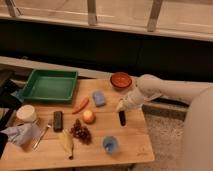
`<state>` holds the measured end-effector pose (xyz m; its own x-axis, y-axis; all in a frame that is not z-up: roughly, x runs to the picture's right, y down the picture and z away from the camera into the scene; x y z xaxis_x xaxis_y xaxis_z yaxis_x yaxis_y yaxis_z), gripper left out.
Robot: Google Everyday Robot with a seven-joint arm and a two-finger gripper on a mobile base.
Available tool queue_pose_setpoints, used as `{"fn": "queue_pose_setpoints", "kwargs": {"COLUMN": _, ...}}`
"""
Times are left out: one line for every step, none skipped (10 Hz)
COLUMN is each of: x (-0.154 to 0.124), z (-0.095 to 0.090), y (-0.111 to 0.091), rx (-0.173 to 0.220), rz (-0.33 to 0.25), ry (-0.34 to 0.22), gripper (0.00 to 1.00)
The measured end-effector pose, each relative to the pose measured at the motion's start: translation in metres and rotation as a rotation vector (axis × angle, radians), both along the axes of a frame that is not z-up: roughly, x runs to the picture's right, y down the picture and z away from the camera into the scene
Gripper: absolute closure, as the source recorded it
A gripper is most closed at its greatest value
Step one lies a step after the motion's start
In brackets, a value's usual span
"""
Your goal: Wipe table surface with brush
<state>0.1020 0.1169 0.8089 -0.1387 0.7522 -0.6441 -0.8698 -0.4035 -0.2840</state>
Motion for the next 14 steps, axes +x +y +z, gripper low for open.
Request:
{"fn": "queue_pose_setpoints", "kwargs": {"x": 0.0, "z": 0.005, "y": -0.006, "rx": 0.003, "rz": -0.003, "ry": -0.006, "gripper": 1.0}}
{"fn": "queue_pose_setpoints", "kwargs": {"x": -0.005, "z": 0.008, "y": -0.01, "rx": 0.007, "rz": -0.013, "ry": -0.017, "gripper": 1.0}}
{"fn": "queue_pose_setpoints", "kwargs": {"x": -0.013, "z": 0.008, "y": -0.009, "rx": 0.008, "rz": -0.024, "ry": -0.032, "gripper": 1.0}}
{"fn": "queue_pose_setpoints", "kwargs": {"x": -0.023, "z": 0.005, "y": -0.005, "rx": 0.006, "rz": -0.039, "ry": -0.049, "gripper": 1.0}}
{"fn": "queue_pose_setpoints", "kwargs": {"x": -0.037, "z": -0.002, "y": 0.004, "rx": 0.007, "rz": -0.057, "ry": -0.068, "gripper": 1.0}}
{"fn": "queue_pose_setpoints", "kwargs": {"x": -0.044, "z": -0.007, "y": 0.013, "rx": 0.005, "rz": -0.068, "ry": -0.073, "gripper": 1.0}}
{"fn": "queue_pose_setpoints", "kwargs": {"x": -0.051, "z": -0.014, "y": 0.023, "rx": 0.002, "rz": -0.071, "ry": -0.075, "gripper": 1.0}}
{"fn": "queue_pose_setpoints", "kwargs": {"x": -0.049, "z": -0.018, "y": 0.031, "rx": -0.005, "rz": -0.059, "ry": -0.064, "gripper": 1.0}}
{"fn": "queue_pose_setpoints", "kwargs": {"x": -0.041, "z": -0.021, "y": 0.038, "rx": -0.013, "rz": -0.04, "ry": -0.046, "gripper": 1.0}}
{"fn": "queue_pose_setpoints", "kwargs": {"x": -0.031, "z": -0.022, "y": 0.042, "rx": -0.018, "rz": -0.023, "ry": -0.029, "gripper": 1.0}}
{"fn": "queue_pose_setpoints", "kwargs": {"x": -0.019, "z": -0.021, "y": 0.041, "rx": -0.017, "rz": -0.001, "ry": -0.01, "gripper": 1.0}}
{"fn": "queue_pose_setpoints", "kwargs": {"x": -0.001, "z": -0.013, "y": 0.032, "rx": -0.015, "rz": 0.027, "ry": 0.015, "gripper": 1.0}}
{"fn": "queue_pose_setpoints", "kwargs": {"x": 0.005, "z": -0.007, "y": 0.024, "rx": -0.012, "rz": 0.035, "ry": 0.02, "gripper": 1.0}}
{"fn": "queue_pose_setpoints", "kwargs": {"x": 0.008, "z": -0.002, "y": 0.015, "rx": -0.011, "rz": 0.034, "ry": 0.018, "gripper": 1.0}}
